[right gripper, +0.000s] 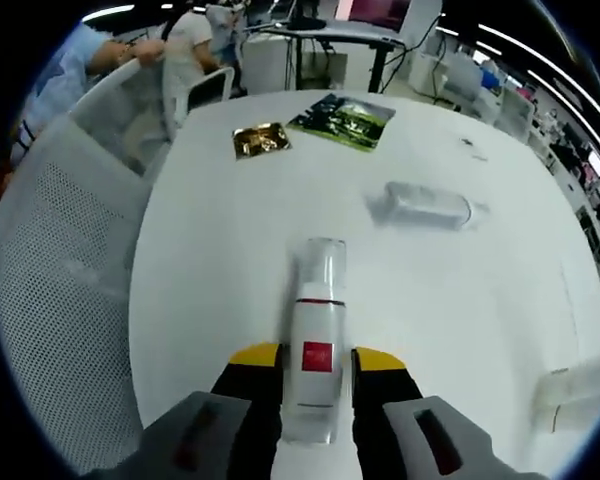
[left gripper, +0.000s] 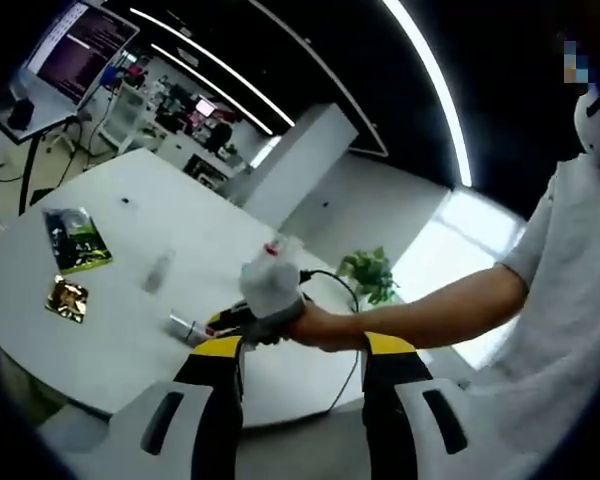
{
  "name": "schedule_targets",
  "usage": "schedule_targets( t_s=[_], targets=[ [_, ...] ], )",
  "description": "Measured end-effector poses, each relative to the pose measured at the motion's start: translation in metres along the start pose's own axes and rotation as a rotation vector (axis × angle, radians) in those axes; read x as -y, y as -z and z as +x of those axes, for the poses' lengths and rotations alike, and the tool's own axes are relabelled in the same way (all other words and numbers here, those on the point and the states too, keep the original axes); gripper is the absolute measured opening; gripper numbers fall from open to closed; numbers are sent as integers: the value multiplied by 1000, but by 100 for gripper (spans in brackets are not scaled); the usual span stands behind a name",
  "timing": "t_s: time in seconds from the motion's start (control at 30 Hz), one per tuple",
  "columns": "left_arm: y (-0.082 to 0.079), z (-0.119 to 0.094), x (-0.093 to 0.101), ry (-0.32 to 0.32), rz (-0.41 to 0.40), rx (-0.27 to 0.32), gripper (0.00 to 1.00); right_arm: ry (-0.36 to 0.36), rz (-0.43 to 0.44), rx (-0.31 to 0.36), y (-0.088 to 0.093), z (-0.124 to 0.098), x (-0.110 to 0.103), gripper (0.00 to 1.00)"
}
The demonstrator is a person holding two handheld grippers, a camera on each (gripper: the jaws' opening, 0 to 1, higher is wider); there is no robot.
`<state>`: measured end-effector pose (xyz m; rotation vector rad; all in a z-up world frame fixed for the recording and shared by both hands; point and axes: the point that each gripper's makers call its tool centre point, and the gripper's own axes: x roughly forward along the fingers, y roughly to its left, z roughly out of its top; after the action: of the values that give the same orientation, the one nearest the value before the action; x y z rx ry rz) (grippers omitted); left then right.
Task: Arrange the skincare products in the storage area until every visible bottle or jar stands upright without overlapping.
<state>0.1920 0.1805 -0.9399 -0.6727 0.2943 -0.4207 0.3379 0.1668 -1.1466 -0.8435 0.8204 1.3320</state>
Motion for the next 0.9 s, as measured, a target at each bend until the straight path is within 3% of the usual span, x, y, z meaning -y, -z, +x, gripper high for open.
schedule_targets(
  t_s=[0.17, 0.23, 0.33, 0.43, 0.47, 0.63, 0.77, 0.9],
  targets=[
    [-3, 5, -4, -2, 19, -9, 37, 17, 30, 28, -1, -4, -3, 13],
    [-6, 8, -5, 2, 21, -7, 35, 20, 161, 74, -1, -2, 0, 13],
    [-6, 14, -11, 1, -6, -13, 33, 42, 267, 181, -15, -17, 1, 12],
    [-6, 18, -14, -1, -24, -13, 31, 42, 287, 236, -24, -30, -2, 12],
    [-6, 21, -16, -5, -34, -17, 31, 34, 331, 280, -30, -39, -5, 12],
    [3, 30, -24, -19, -84, -52, 25, -1, 375, 387, -41, -67, -21, 12],
    [7, 34, -29, -24, -112, -52, 26, -20, 372, 461, -43, -96, -40, 12],
    [6, 35, -31, -31, -132, -28, 26, -58, 434, 525, -45, -118, -56, 13]
  ],
)
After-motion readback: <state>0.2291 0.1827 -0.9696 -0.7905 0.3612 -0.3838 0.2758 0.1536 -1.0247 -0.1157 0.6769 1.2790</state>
